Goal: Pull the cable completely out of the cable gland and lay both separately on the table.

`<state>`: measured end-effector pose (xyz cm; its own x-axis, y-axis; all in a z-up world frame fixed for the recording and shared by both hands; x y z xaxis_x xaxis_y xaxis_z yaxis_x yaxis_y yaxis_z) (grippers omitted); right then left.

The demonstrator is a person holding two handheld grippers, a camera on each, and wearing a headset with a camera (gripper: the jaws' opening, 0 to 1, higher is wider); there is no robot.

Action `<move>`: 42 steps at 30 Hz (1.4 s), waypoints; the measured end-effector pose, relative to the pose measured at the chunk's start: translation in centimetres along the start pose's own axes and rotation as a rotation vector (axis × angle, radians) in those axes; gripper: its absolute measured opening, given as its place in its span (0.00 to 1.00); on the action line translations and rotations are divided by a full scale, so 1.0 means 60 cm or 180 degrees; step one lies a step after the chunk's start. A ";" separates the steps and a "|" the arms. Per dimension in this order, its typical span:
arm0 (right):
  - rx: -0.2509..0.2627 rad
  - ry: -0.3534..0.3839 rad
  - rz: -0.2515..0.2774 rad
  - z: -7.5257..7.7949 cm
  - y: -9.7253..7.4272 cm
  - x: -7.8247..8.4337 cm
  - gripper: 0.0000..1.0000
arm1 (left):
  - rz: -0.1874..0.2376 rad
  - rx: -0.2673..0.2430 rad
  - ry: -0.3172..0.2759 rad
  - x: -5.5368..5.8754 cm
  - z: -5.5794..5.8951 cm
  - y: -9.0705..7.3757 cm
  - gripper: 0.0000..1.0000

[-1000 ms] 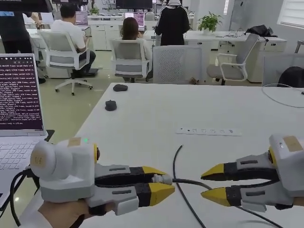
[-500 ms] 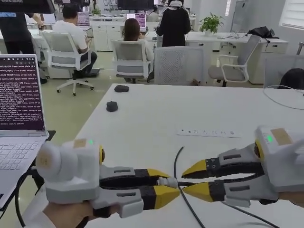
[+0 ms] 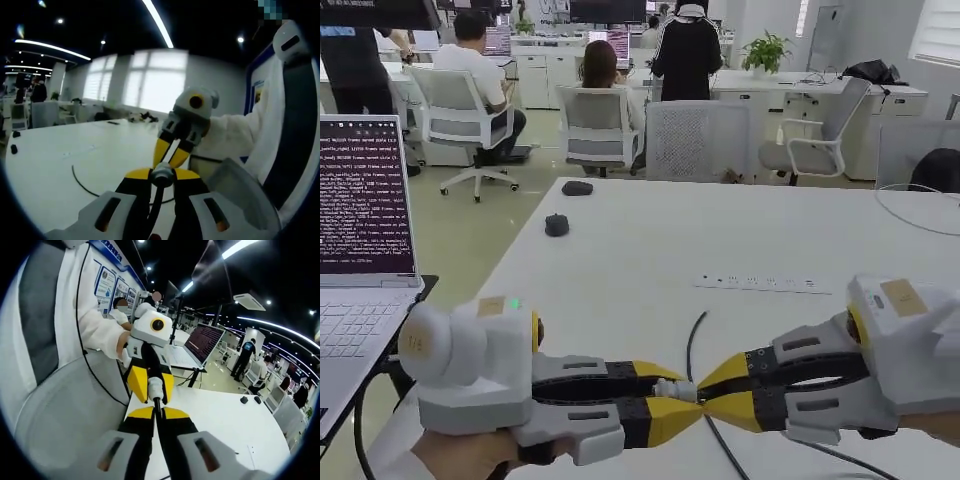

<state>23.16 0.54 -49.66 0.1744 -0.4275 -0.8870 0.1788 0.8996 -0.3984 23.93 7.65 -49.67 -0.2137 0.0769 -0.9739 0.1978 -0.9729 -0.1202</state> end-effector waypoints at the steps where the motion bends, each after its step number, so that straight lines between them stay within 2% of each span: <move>1: 0.0002 -0.0004 0.0003 0.000 0.000 0.000 0.04 | 0.0003 0.0000 0.0001 0.000 0.000 0.000 0.17; 9: 0.0008 0.0005 0.0017 0.001 -0.002 0.002 0.04 | -0.0009 0.0006 -0.0001 0.001 0.000 0.001 0.17; 15: 0.0059 0.0072 -0.0046 0.004 -0.012 0.022 0.04 | -0.0033 -0.0032 -0.0029 0.006 -0.008 -0.009 0.17; 31: 0.0255 0.0289 -0.0168 0.011 -0.051 0.069 0.04 | -0.0050 -0.0091 -0.0065 0.007 -0.016 -0.027 0.17; 42: 0.0286 0.0327 -0.0181 0.008 -0.052 0.073 0.04 | -0.0049 -0.0085 -0.0063 0.005 -0.016 -0.025 0.17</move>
<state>23.85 -4.19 -52.17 0.0624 -0.4621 -0.8846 0.2722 0.8606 -0.4304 24.51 9.34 -50.00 -0.2357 0.0873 -0.9679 0.2196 -0.9654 -0.1406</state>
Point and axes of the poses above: the centre of the closed fingertips' face, and the gripper's own axes: y roughly forward along the fingers, z roughly to its right, x roughly out of its underside, the point moved 4 cm from there along -y, roughly backward along the fingers, and after that the axes turned 2 degrees about -x, right-handed, at the moved point
